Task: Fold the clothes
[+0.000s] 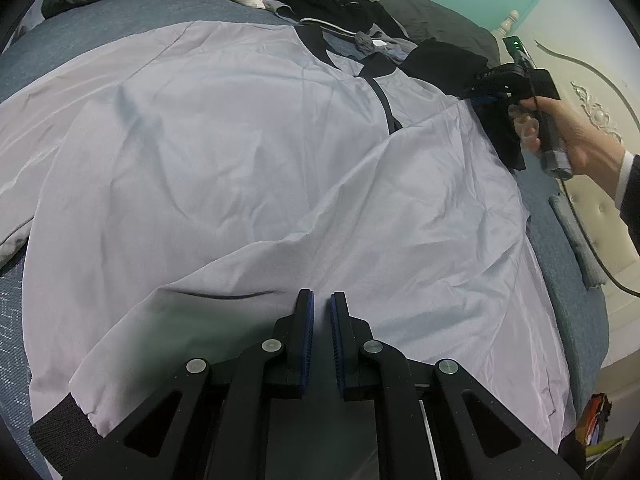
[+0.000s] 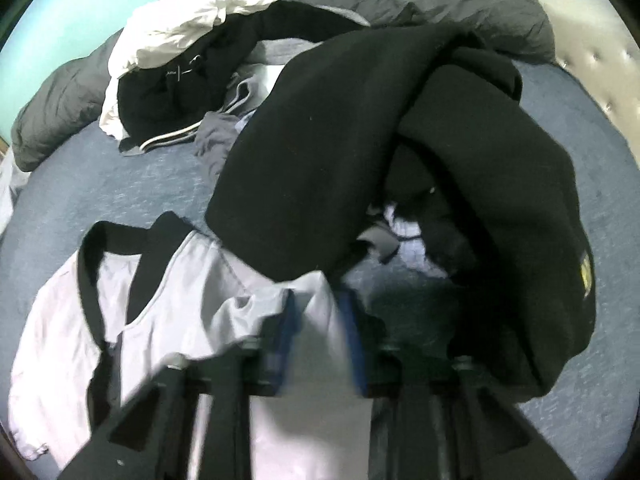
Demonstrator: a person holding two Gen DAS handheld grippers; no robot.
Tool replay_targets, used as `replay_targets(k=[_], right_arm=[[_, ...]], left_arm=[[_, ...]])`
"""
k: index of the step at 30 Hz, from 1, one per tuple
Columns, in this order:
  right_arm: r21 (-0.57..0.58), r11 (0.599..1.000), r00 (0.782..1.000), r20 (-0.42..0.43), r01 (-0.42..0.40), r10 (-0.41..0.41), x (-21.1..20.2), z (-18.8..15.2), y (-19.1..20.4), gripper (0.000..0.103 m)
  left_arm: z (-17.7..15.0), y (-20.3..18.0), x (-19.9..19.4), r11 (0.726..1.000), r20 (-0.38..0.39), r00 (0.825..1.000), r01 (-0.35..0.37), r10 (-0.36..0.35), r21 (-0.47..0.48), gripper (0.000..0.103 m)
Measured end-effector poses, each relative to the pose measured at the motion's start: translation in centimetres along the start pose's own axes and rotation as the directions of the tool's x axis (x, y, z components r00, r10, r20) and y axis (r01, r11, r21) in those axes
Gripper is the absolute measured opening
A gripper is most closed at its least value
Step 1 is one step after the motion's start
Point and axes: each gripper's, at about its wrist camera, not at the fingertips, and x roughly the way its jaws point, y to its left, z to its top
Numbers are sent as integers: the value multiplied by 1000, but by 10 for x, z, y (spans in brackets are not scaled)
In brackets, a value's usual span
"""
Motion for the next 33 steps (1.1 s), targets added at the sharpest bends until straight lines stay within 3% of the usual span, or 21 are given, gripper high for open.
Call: replay_targets(k=[3,9,15,19,23,27,33], right_arm=[[10,999,997,61,37,-38,-7,4,-3,5],[86,995,982,187,-47,30,-44,10,-28,5],[83,975,970,143,-208,195,-70,-46,-59,8],[138,951,960,84,-278,268,-72,-96,-81,31],[135,944,954,24,-300,299,-70,-140,-91,31],[142,924,934,12,-354,356,-67,-169,-93,31],[135,917,924,-28,-374,381,-50,-181,-90,31]], left_arm=[[0,1,0,1000,-1,1000,1,-1,-1,9],[0,1,0,1000,-2,1000,3,-3,-4,9],[0,0,-3,1000,0,1000,2,-2,-7,9],[0,-1,-4,1000,3,1000,-4,4,-5,9],[-1,-1,-6,1000,3,1000,-6,6,-3,9],[0,0,-6,1000,4,1000,-9,9,-4,9],[1,-1,-5,1000,2,1000,-11,11,-2,9]])
